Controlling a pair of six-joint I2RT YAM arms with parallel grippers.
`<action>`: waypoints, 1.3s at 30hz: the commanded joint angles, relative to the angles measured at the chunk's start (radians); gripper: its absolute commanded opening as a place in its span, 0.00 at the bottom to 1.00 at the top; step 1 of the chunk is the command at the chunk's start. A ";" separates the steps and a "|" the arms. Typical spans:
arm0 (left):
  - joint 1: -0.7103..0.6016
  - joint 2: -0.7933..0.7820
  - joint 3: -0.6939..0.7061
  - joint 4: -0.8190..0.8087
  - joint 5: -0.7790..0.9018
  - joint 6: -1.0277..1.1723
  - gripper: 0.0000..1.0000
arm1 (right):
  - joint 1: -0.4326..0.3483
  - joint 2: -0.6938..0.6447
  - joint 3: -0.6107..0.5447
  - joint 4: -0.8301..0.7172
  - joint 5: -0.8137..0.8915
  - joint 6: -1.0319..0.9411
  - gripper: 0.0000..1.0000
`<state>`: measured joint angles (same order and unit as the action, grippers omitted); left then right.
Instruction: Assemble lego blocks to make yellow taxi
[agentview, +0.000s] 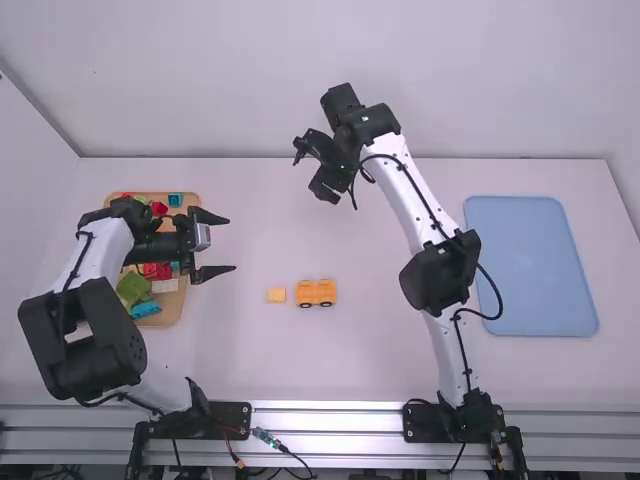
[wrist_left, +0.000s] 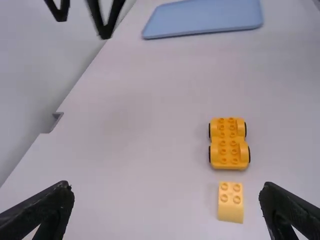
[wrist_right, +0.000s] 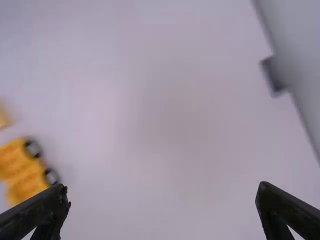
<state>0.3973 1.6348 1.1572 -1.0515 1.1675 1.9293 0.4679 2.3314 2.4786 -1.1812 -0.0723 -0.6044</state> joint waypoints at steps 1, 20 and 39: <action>-0.003 -0.016 -0.005 -0.001 0.020 -0.008 0.99 | -0.031 -0.032 -0.066 0.034 0.087 0.127 0.99; -0.101 -0.016 -0.018 -0.096 -0.019 0.137 0.99 | -0.012 -0.732 -1.317 0.716 -0.392 -0.242 0.99; -0.202 -0.015 -0.483 0.523 0.063 -0.059 0.99 | -0.087 -0.880 -1.877 1.275 -0.618 -0.354 0.99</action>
<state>0.2043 1.6341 0.6952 -0.5957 1.1591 2.0129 0.3645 1.4639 0.6308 0.0746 -0.6182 -0.9161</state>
